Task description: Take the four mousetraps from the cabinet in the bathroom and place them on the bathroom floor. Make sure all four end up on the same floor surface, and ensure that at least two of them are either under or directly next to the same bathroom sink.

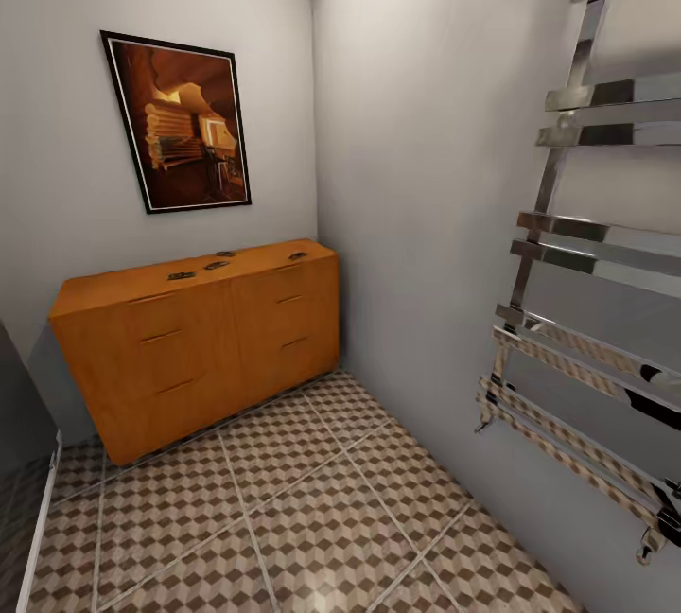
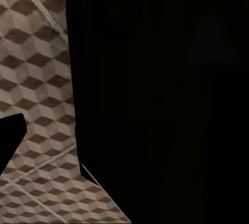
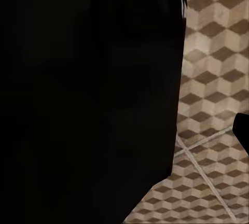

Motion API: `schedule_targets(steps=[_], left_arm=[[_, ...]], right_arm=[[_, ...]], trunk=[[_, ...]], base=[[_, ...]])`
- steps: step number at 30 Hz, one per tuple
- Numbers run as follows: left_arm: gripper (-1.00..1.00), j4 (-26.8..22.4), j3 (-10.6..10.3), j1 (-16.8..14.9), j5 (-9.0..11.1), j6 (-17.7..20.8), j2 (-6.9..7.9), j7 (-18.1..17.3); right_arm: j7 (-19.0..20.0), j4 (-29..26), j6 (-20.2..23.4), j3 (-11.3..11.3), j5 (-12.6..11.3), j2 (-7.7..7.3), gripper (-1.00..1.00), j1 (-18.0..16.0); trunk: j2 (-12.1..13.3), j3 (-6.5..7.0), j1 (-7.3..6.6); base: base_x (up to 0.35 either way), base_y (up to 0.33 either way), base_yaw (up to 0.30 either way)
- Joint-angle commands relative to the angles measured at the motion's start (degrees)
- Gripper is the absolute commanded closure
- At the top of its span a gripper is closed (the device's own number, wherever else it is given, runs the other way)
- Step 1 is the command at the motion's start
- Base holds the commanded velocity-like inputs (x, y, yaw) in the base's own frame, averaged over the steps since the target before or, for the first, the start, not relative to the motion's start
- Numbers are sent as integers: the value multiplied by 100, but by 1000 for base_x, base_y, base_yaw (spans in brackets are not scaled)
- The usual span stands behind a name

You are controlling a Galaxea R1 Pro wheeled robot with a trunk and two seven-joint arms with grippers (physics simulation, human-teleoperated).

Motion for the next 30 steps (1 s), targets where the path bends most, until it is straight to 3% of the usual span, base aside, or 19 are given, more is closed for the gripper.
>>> schedule_targets(steps=[1, 3, 10, 13, 19, 30], left_arm=[[-100, 0, 0, 0, 0, 0, 0, 0], [-100, -65, 65, 66, -66, -65, -65, -66], [-100, -124, 286, 294, -98, -82, -55, -107], [-100, -219, 291, 382, -94, -96, -43, -102], [-100, -411, 431, 379, -83, -97, 7, -73], [-100, -472, 556, 378, -80, -102, 17, -69]], right_arm=[[0, 0, 0, 0, 0, 0, -100, 0], [-6, -66, 17, -64, 24, -14, -100, -66], [-8, -128, -24, -53, 37, -14, -100, -296], [-21, -226, -120, -53, 52, -17, -100, -395], [-27, -422, -313, -85, 8, -21, -100, -578], [-41, -601, -666, -57, 46, 35, -100, -580]], trunk=[[-3, -3, 0], [-3, -3, 0], [-3, -3, 0], [-3, -3, 0], [-3, -3, 0], [-3, -3, 0]], base=[[0, 0, 0], [0, 0, 0], [0, 0, 0], [0, 0, 0], [0, 0, 0], [0, 0, 0]])
